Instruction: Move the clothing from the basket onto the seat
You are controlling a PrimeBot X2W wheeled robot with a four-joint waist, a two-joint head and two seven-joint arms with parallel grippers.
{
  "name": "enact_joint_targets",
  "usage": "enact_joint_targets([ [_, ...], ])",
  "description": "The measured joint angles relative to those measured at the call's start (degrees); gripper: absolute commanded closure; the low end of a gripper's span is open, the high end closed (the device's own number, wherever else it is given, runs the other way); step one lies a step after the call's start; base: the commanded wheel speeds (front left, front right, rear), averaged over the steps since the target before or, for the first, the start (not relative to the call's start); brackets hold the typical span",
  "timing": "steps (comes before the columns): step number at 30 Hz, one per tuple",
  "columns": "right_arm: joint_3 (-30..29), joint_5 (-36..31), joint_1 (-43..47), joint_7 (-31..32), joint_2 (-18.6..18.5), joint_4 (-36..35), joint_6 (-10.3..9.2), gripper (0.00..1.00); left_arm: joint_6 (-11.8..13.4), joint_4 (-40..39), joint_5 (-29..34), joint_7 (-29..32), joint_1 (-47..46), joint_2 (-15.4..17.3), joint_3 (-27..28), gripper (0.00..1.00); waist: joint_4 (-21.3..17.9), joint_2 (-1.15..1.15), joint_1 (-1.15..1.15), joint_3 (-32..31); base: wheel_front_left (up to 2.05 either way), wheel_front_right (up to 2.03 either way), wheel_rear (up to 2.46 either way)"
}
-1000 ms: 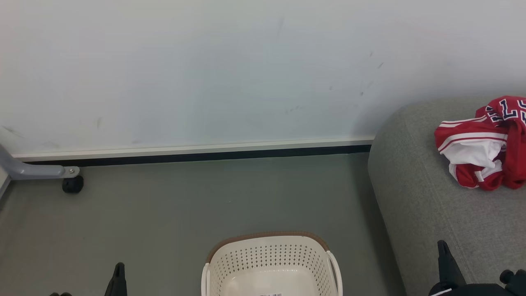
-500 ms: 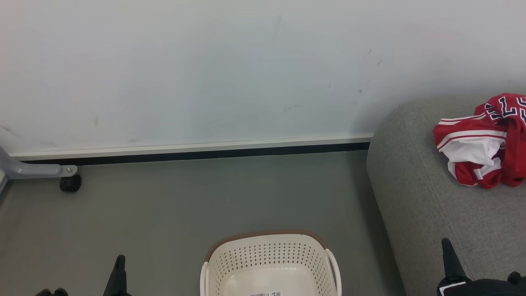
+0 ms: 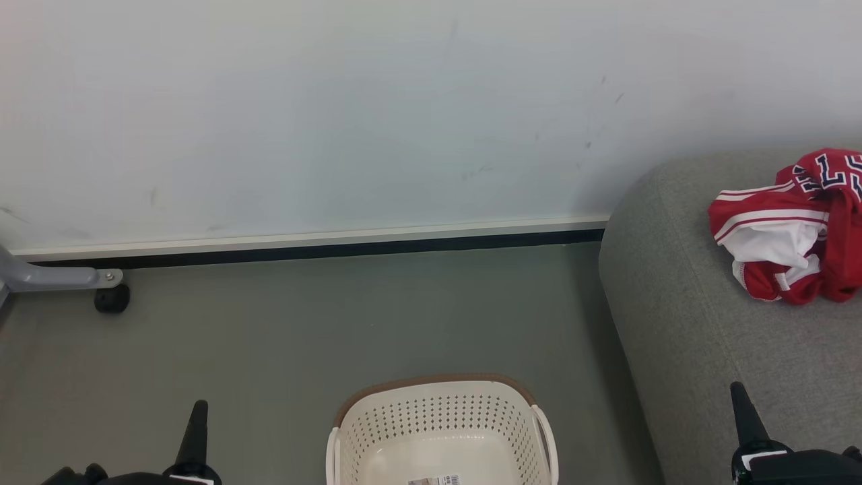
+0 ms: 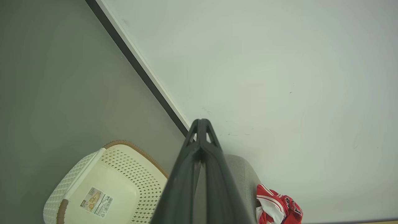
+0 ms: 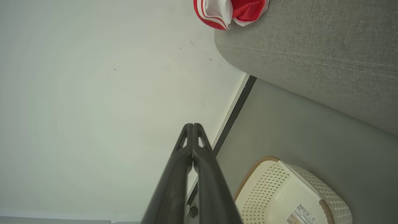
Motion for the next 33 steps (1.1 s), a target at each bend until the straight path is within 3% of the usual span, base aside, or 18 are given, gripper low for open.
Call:
enact_joint_targets([
  [25,-4.2,19.5,-3.4,3.9,0.8,3.9,3.39,1.0,-3.5,1.8,-18.3,4.9,-4.1,-1.8,3.2,1.0,-0.5,0.0,0.0,0.7,0.0,0.0,0.0],
  [33,-4.4,19.9,-4.1,4.1,0.8,4.0,3.45,1.0,-3.9,1.9,-19.4,5.1,-4.4,-1.9,3.2,1.0,-0.5,0.0,0.0,0.8,0.0,0.0,0.0],
])
